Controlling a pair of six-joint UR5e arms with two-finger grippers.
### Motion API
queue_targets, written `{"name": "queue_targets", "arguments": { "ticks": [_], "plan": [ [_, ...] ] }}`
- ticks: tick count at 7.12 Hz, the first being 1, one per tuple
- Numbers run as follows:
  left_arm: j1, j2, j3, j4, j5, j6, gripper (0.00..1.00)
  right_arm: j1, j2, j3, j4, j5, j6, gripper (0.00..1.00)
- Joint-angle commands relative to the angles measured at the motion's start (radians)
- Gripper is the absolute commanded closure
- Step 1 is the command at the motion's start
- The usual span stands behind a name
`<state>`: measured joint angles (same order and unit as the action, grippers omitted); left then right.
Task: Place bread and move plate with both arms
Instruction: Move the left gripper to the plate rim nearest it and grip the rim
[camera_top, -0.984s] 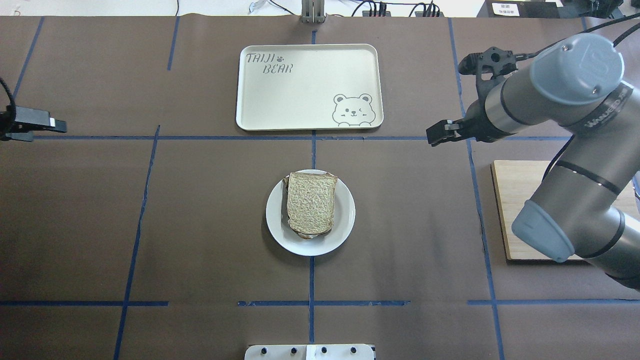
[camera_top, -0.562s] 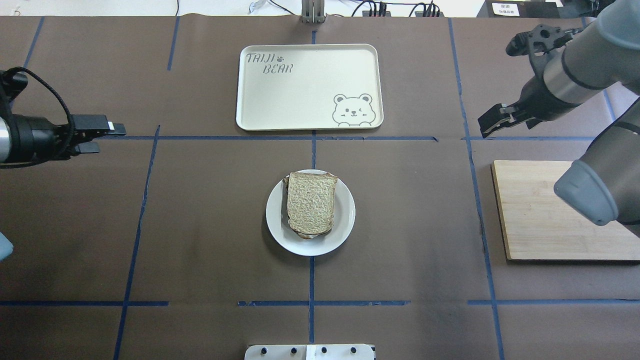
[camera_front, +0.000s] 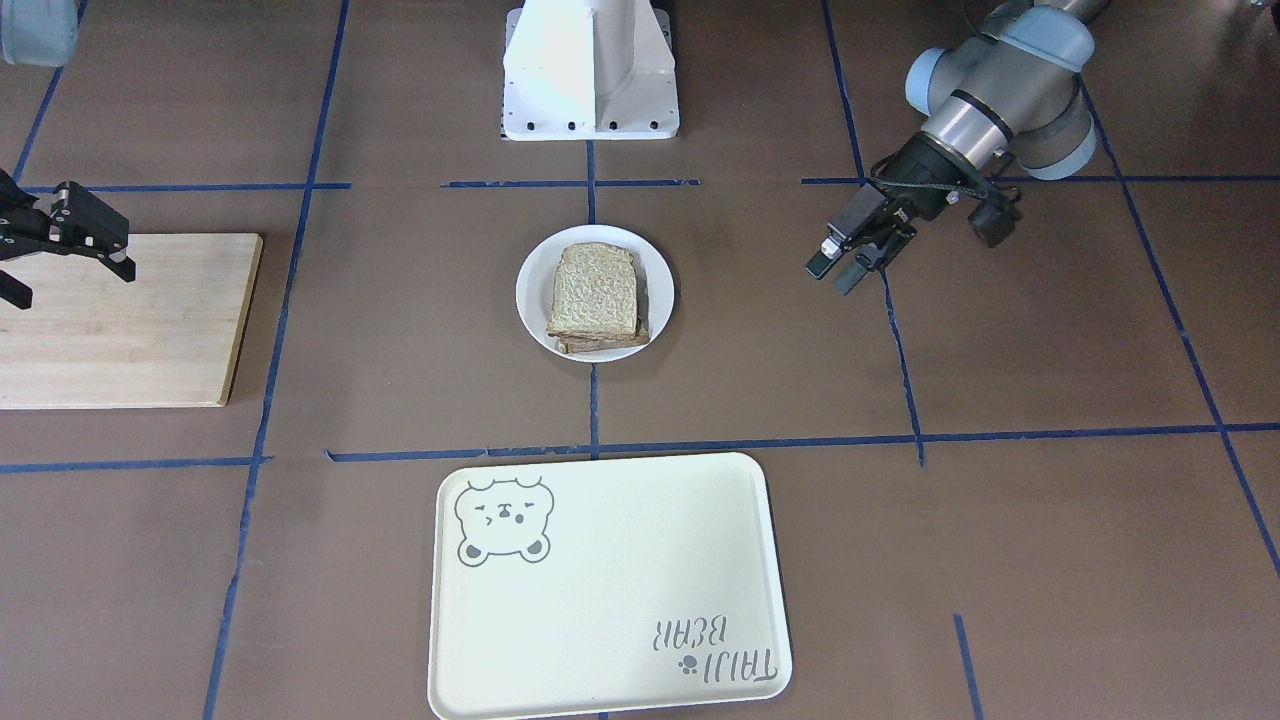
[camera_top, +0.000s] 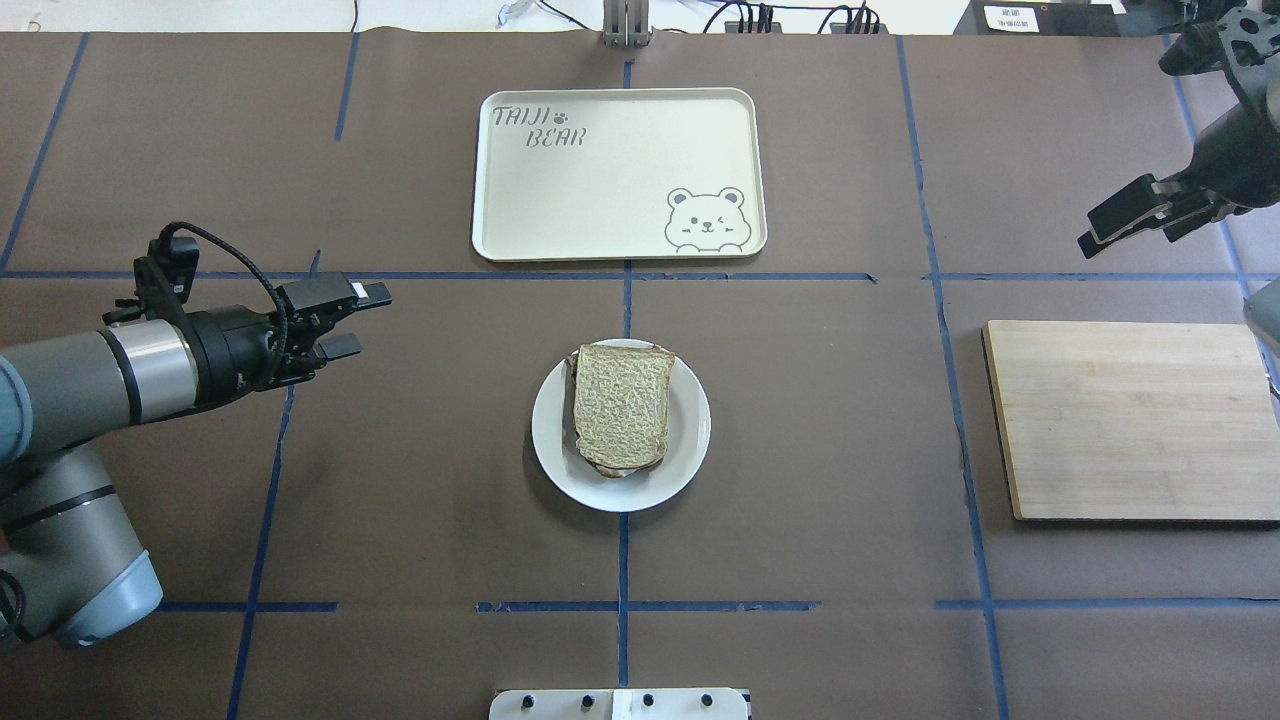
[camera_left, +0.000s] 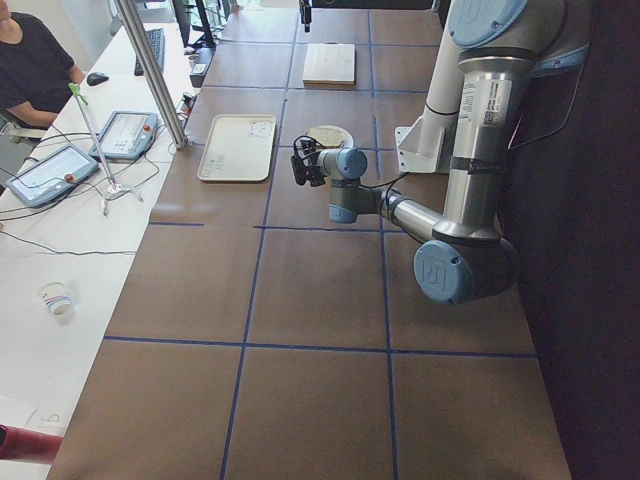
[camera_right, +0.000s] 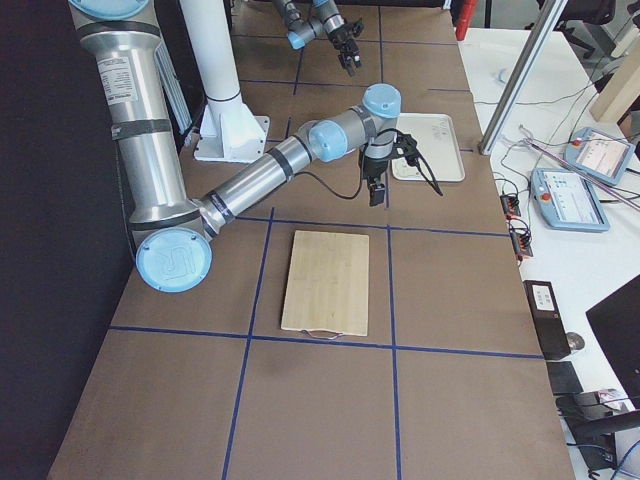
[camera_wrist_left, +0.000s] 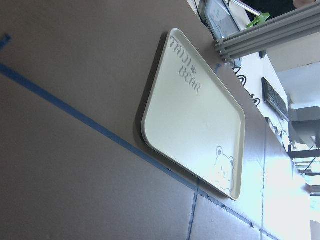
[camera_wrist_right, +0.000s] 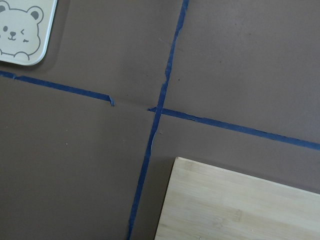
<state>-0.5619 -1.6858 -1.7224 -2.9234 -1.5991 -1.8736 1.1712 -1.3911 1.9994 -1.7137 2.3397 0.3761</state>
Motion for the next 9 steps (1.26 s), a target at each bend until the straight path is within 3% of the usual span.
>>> {"name": "queue_targets", "arguments": {
  "ticks": [1,2,4,7,9],
  "plan": [
    [0.101,-0.049,0.024,-0.002,0.041,-0.024,0.13,0.030,-0.014,-0.001,0.003,0.026,-0.022,0.00],
    [0.121,-0.108,0.083,0.001,0.039,-0.024,0.22,0.033,-0.017,-0.001,0.005,0.044,-0.022,0.00],
    [0.155,-0.210,0.194,0.003,0.039,-0.024,0.28,0.045,-0.023,-0.002,0.003,0.047,-0.023,0.00],
    [0.177,-0.210,0.211,0.007,0.036,-0.016,0.43,0.048,-0.032,0.001,0.005,0.069,-0.031,0.00],
    [0.195,-0.221,0.214,0.007,0.036,-0.018,0.46,0.053,-0.032,-0.001,0.005,0.076,-0.032,0.00]
  ]
}}
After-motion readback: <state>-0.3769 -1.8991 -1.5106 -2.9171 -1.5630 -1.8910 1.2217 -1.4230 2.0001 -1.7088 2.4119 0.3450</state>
